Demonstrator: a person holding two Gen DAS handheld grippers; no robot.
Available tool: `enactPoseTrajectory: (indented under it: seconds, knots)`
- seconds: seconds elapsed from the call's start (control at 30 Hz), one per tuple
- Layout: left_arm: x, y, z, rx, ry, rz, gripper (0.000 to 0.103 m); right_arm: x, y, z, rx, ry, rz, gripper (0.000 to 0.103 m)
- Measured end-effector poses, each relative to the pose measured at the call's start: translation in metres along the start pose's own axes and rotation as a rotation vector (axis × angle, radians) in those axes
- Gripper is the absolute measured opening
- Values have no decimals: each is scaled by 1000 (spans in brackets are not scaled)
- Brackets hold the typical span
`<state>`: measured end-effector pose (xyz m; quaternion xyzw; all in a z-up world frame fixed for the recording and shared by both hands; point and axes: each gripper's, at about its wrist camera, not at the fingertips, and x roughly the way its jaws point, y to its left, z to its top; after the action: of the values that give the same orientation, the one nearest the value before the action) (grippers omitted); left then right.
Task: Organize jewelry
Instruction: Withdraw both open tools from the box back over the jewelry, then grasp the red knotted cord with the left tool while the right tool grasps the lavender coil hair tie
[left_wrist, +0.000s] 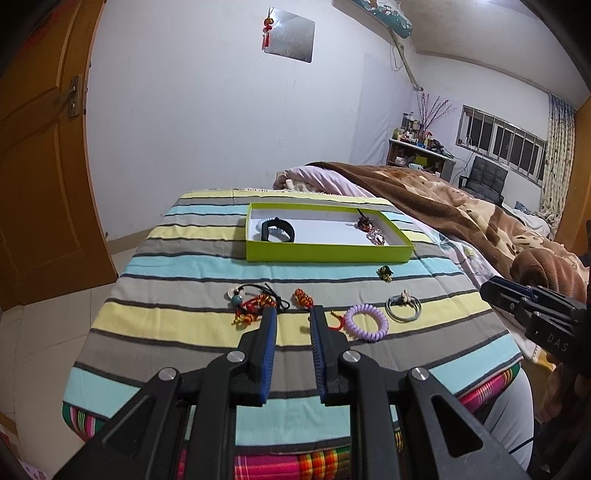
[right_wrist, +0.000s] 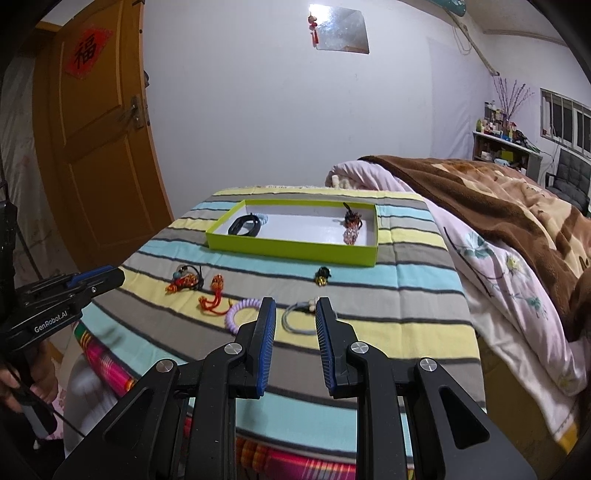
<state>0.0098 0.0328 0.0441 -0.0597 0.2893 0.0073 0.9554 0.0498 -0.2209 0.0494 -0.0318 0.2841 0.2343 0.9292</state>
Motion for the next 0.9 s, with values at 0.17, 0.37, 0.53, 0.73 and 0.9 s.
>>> enactPoseTrajectory:
  seconds: [0.17, 0.37, 0.53, 0.73, 0.9]
  knots:
    - [-2, 0, -2, 2, -1, 2, 19, -1, -1, -4, 2, 8, 11, 23]
    - [0, 3, -4, -8, 9, 8, 19, 2, -1, -5, 1, 13, 22, 23]
    - [5, 2, -2, -8, 21, 2, 19, 5, -2, -6, 6, 22, 27, 23]
    - [15, -2, 0, 1, 32, -13, 19, 10, -4, -5, 9, 27, 27, 23]
    - [25, -7, 2, 10, 43, -25, 19, 17, -8, -4, 12, 38, 22, 23]
